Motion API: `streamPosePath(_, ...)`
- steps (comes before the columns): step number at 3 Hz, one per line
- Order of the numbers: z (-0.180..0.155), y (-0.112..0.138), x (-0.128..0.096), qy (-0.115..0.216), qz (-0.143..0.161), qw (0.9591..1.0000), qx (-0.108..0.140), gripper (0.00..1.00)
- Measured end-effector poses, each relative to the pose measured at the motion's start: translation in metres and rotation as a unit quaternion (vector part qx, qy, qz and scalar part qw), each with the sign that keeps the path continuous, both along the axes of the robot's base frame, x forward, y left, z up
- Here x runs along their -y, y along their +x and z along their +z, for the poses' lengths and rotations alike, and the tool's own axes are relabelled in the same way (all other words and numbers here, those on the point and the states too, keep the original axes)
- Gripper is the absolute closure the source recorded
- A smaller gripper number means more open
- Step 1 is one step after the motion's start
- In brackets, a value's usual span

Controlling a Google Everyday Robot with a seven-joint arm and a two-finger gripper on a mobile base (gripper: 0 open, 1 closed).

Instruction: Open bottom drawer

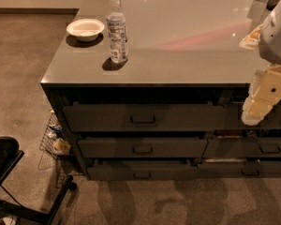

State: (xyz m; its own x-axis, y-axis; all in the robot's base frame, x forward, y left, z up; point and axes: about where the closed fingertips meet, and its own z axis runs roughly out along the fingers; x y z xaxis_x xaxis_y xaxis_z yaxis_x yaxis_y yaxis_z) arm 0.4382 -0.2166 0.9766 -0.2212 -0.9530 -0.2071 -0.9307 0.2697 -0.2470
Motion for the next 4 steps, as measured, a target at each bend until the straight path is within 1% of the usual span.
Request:
streamPosePath(1, 0.0, 0.0, 0.0, 0.0, 0.0, 1.0, 0.0, 0.0)
streamPosePath(2, -0.016, 0.005, 0.001, 0.017, -0.007, 0.9998, 0.013, 0.0)
streamPosePath(3, -0.058, 0.004, 0.005, 0.05, -0.007, 0.9984, 0.026, 0.0)
streamPosePath(4, -0.125, -0.002, 0.009, 0.089, 0.001, 0.9956, 0.03, 0.0)
